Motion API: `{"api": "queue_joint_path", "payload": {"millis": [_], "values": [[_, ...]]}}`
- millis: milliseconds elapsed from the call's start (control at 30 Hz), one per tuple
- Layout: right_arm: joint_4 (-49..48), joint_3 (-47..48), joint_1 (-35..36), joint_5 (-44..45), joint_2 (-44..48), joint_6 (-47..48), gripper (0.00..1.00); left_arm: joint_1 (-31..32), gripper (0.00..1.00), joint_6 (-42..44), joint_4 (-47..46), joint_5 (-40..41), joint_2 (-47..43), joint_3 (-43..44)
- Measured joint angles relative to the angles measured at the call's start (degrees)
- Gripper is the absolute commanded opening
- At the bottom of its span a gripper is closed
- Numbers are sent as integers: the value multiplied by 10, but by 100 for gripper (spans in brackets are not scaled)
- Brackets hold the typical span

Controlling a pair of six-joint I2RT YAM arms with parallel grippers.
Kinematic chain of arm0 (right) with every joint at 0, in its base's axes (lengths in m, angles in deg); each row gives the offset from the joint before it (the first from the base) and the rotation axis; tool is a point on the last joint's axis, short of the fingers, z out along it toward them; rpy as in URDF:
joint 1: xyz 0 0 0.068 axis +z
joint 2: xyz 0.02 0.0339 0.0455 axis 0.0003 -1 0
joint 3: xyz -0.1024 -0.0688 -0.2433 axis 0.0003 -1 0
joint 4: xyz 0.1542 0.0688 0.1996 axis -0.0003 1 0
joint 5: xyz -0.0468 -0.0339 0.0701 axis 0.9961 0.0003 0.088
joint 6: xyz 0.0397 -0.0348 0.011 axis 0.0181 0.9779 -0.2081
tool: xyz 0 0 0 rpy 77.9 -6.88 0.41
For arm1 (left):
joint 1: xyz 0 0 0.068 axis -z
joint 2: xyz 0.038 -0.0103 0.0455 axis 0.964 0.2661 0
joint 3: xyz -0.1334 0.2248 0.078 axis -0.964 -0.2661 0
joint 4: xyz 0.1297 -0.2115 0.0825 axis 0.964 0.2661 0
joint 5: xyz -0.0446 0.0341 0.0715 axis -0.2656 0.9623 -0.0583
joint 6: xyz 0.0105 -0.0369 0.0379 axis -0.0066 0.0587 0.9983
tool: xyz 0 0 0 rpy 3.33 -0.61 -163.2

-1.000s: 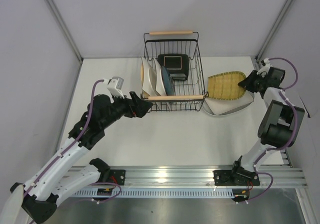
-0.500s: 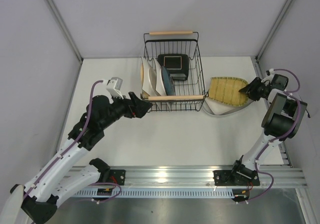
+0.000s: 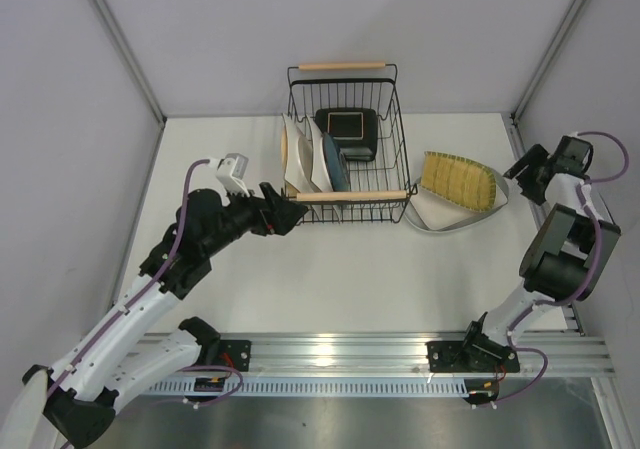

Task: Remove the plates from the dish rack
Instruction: Place the plate on the table

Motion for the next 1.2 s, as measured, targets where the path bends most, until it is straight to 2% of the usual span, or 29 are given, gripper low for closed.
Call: {"api": "queue_joint_path", "payload": {"millis": [100, 133, 233, 367, 500, 600, 1033, 1200], "values": [[11, 2, 0, 45, 48, -24, 53, 0, 94, 0, -2, -2, 1, 0], [11, 2, 3, 48, 61, -28, 39, 0, 94, 0, -2, -2, 1, 0], [-2, 3, 30, 32, 102, -40, 20, 0, 94, -1, -2, -2, 2, 0], [-7, 35, 116, -20, 101, -35, 1, 0, 94, -4, -4, -2, 5, -3], [-10, 55, 196, -65, 60, -29, 0, 0, 94, -10, -5, -2, 5, -12], [-7, 51, 219, -80, 30, -27, 0, 0, 94, -10, -4, -2, 4, -17], [-2, 11, 231, -94, -1, -5, 0, 0, 94, -10, -6, -2, 12, -17], [7, -40, 231, -87, 7, 7, 0, 0, 94, -11, -6, -2, 19, -17]]}}
